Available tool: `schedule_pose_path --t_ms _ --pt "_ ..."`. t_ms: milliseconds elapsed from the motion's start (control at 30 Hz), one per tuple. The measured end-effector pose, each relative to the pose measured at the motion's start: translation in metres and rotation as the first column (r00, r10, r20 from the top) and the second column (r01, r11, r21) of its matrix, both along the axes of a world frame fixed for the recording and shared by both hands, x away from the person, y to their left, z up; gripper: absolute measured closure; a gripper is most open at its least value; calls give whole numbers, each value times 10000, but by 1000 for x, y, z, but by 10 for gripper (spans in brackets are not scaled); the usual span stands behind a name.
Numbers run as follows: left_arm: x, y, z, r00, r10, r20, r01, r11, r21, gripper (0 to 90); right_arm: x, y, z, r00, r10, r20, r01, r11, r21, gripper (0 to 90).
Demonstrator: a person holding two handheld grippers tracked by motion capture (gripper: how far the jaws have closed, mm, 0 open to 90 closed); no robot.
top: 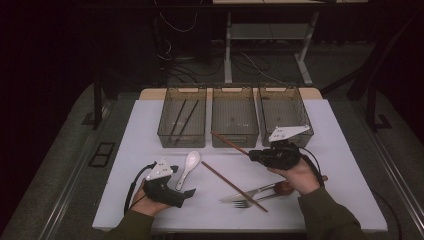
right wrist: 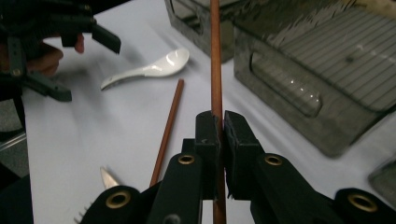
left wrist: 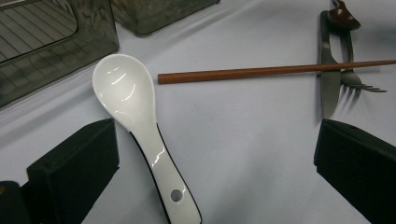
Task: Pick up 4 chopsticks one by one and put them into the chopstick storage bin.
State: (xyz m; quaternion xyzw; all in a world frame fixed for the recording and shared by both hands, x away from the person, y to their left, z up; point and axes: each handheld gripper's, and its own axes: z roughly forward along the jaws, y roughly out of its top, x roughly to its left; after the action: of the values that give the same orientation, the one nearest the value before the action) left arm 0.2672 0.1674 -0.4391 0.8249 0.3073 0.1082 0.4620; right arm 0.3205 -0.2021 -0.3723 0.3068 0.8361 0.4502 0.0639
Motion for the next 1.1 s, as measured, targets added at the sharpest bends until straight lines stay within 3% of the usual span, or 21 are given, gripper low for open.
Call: schedule_pose_path --t_ms 300,533,1100 --pt "0 -1 0 10000 -6 -19 6 10000 -24 0 18 9 19 9996 -100 260 93 9996 257 846" --pt "0 -2 0 10000 -88 -30 88 10000 14 0 32 22 28 9994 -130 317 128 9999 85 847" --pt "0 -2 1 9999 -114 -18 114 9999 -83 0 65 61 32 9993 -330 149 329 9994 45 846"
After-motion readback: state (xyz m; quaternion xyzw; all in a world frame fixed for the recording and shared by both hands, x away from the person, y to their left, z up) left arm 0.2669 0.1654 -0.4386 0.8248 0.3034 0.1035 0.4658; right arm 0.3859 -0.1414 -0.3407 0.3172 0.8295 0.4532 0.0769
